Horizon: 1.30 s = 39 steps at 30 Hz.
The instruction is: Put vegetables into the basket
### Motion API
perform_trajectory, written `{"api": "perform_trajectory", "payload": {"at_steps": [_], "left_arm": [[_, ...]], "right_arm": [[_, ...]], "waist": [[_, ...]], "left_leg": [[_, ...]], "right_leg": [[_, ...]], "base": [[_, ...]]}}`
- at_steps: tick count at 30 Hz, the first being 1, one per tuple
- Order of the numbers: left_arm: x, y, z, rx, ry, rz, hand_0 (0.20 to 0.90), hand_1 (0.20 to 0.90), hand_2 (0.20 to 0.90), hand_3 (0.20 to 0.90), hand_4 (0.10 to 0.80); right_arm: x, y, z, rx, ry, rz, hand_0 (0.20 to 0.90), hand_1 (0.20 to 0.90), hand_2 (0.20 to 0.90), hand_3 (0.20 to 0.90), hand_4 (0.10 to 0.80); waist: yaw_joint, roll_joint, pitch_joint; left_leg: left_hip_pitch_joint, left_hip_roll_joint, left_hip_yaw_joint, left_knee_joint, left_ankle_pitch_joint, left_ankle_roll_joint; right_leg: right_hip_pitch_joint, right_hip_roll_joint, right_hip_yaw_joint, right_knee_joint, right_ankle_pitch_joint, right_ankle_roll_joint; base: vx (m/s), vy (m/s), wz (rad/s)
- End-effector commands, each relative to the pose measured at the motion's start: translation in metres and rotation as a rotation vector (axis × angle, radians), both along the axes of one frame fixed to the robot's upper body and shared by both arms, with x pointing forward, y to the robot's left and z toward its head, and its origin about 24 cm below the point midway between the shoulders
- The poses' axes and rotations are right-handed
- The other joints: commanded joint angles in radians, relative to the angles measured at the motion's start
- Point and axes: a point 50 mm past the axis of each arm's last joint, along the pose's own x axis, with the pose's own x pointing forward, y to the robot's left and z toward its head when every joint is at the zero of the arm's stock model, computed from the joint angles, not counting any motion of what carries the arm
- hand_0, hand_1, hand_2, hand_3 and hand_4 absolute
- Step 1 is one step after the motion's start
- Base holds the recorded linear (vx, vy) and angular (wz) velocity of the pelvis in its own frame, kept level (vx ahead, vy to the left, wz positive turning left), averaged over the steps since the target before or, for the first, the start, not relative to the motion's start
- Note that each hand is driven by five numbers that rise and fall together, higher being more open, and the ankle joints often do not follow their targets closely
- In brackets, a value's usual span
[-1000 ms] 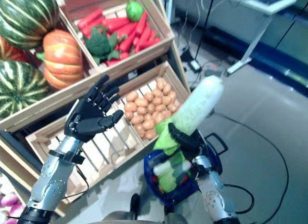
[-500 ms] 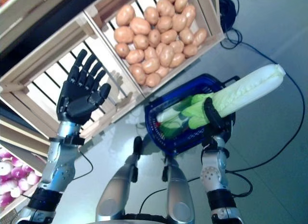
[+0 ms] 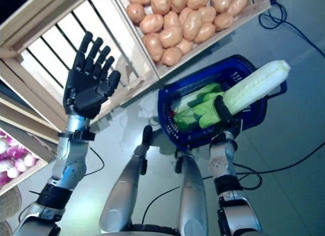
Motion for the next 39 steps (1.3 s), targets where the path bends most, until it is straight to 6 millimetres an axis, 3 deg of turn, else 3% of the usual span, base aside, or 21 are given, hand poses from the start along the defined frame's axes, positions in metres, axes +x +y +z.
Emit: {"api": "perform_trajectory", "payload": {"at_steps": [1,12,18,27,33,35,36,37,39], "left_arm": [[-0.009,-0.007,0.05,-0.053,-0.277,-0.018,0.9,0.9,0.9,0.9,0.8],[0.0,-0.015,0.056,-0.042,-0.264,-0.041,0.9,0.9,0.9,0.9,0.8],[0.001,-0.018,0.056,-0.055,-0.247,-0.048,0.9,0.9,0.9,0.9,0.8],[0.002,-0.023,0.051,-0.042,-0.238,-0.055,0.9,0.9,0.9,0.9,0.8],[0.001,-0.024,0.05,-0.038,-0.236,-0.06,0.9,0.9,0.9,0.9,0.8],[0.001,-0.024,0.051,-0.038,-0.238,-0.063,0.9,0.9,0.9,0.9,0.8],[0.001,-0.024,0.051,-0.04,-0.241,-0.066,0.9,0.9,0.9,0.9,0.8],[0.001,-0.023,0.05,-0.041,-0.24,-0.068,0.9,0.9,0.9,0.9,0.8],[0.002,-0.023,0.05,-0.047,-0.232,-0.063,0.9,0.9,0.9,0.9,0.8]], "right_arm": [[0.014,-0.01,0.047,-0.105,-0.171,0.082,0.3,0.3,0.3,0.3,0.4],[0.037,-0.011,0.037,0.133,-0.056,0.108,0.3,0.3,0.3,0.3,0.4],[0.041,-0.009,0.037,0.205,-0.048,0.1,0.3,0.3,0.3,0.3,0.4],[0.044,-0.01,0.036,0.477,-0.022,-0.008,0.3,0.3,0.3,0.3,0.4],[0.046,-0.01,0.041,0.537,-0.045,-0.023,0.3,0.3,0.3,0.3,0.4],[0.046,-0.01,0.041,0.558,-0.049,-0.03,0.535,0.535,0.535,0.535,0.557],[0.046,-0.011,0.041,0.566,-0.052,-0.037,0.832,0.832,0.832,0.832,0.755],[0.046,-0.011,0.04,0.567,-0.051,-0.038,0.9,0.9,0.9,0.9,0.8],[0.046,-0.011,0.041,0.58,-0.044,-0.047,0.9,0.9,0.9,0.9,0.8]], "waist": [[0.013,0.006,-0.003],[0.046,0.039,-0.003],[0.051,0.055,-0.003],[0.053,0.072,-0.003],[0.053,0.081,-0.003],[0.052,0.083,-0.003],[0.053,0.084,-0.003],[0.053,0.084,-0.003],[0.05,0.084,-0.003]], "left_leg": [[-0.038,-0.062,0.01,0.124,-0.121,0.022],[-0.103,-0.079,-0.008,0.117,-0.105,0.025],[-0.113,-0.089,-0.007,0.099,-0.093,0.029],[-0.127,-0.096,-0.001,0.106,-0.096,0.031],[-0.118,-0.103,-0.004,0.086,-0.088,0.032],[-0.114,-0.102,-0.002,0.078,-0.084,0.033],[-0.113,-0.102,0.001,0.077,-0.084,0.033],[-0.114,-0.102,0.001,0.078,-0.085,0.033],[-0.112,-0.101,0.004,0.077,-0.085,0.033]], "right_leg": [[0.036,-0.006,-0.009,-0.016,0.031,0.044],[-0.043,-0.007,-0.01,-0.015,0.049,0.045],[-0.064,-0.005,-0.005,-0.02,0.058,0.047],[-0.082,-0.003,0.001,-0.009,0.059,0.05],[-0.077,0.0,0.002,-0.027,0.068,0.052],[-0.074,0.0,0.001,-0.034,0.071,0.052],[-0.073,-0.002,-0.001,-0.036,0.072,0.052],[-0.074,-0.003,-0.001,-0.035,0.073,0.052],[-0.073,-0.001,0.0,-0.038,0.075,0.052]], "base": [[0.021,-0.025,0.07],[0.011,-0.007,0.08],[0.013,0.01,0.05],[0.026,0.003,0.04],[0.0,0.0,0.0],[0.0,0.0,0.0],[0.0,0.0,0.0],[0.0,0.0,0.0],[0.0,0.0,0.0]]}}
